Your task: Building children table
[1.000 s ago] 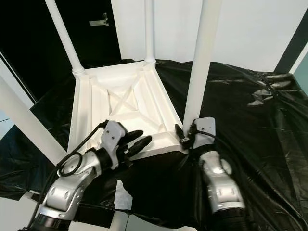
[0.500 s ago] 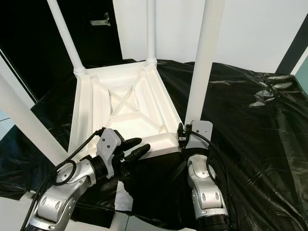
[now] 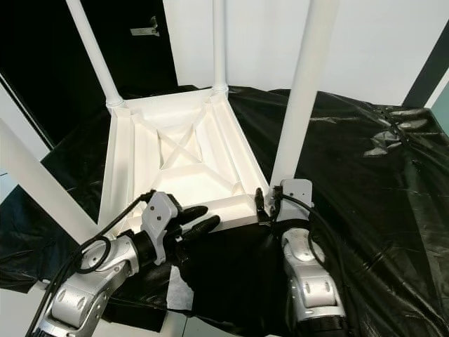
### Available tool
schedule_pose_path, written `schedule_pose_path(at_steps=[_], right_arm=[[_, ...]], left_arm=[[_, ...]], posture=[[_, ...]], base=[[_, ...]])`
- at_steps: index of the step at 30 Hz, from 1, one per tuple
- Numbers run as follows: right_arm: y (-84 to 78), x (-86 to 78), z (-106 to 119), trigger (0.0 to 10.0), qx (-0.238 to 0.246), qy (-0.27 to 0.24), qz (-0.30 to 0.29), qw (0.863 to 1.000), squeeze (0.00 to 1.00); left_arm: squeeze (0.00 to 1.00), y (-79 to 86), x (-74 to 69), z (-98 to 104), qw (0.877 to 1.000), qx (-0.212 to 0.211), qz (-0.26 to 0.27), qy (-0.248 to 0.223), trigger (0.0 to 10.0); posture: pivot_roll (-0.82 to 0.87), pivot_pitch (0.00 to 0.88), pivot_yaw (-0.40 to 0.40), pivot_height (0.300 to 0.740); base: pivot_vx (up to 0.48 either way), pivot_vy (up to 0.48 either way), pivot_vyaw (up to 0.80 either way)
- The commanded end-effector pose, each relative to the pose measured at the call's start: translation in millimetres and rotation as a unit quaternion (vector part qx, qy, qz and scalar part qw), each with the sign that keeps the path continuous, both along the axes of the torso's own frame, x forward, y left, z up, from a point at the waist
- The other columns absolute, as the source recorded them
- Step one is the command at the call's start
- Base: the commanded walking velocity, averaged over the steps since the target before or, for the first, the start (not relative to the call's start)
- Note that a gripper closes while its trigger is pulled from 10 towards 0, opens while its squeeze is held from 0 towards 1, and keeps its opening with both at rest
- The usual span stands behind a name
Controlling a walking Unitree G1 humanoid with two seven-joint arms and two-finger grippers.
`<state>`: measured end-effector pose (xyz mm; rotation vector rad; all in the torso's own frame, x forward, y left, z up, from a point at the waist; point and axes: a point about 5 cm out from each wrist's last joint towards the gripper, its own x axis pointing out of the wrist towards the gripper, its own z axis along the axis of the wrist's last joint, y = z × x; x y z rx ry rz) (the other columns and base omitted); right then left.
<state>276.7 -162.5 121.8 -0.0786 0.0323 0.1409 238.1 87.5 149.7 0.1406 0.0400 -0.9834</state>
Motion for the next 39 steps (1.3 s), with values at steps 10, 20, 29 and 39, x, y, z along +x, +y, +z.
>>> schedule_pose_path(at_steps=[10,20,29,39], right_arm=[[-11.6,7.2,11,10.0,-0.021,-0.010,0.168,0.985,0.00],[-18.7,25.6,18,0.0,-0.094,-0.014,0.223,0.970,0.00],[-23.6,20.6,10,0.0,-0.072,-0.002,0.200,0.977,0.00],[-16.5,13.8,6,0.0,-0.043,-0.013,0.091,0.995,0.00]], left_arm=[[0.00,-1.6,-1.6,4,0.999,0.002,-0.046,-0.004,10.0],[0.00,-4.1,-0.7,4,0.999,0.000,-0.047,-0.007,10.0],[0.00,-4.3,-2.9,3,0.999,-0.001,-0.044,-0.005,10.0],[0.00,-4.0,-2.3,4,0.999,0.001,-0.047,-0.004,10.0]], posture=[[-0.03,0.000,0.005,0.740],[-0.02,0.000,-0.006,0.740],[-0.02,0.000,-0.010,0.740],[-0.02,0.000,-0.005,0.740]], base=[[0.000,0.000,0.00],[0.000,0.000,0.00],[0.000,0.000,0.00],[0.000,0.000,0.00]])
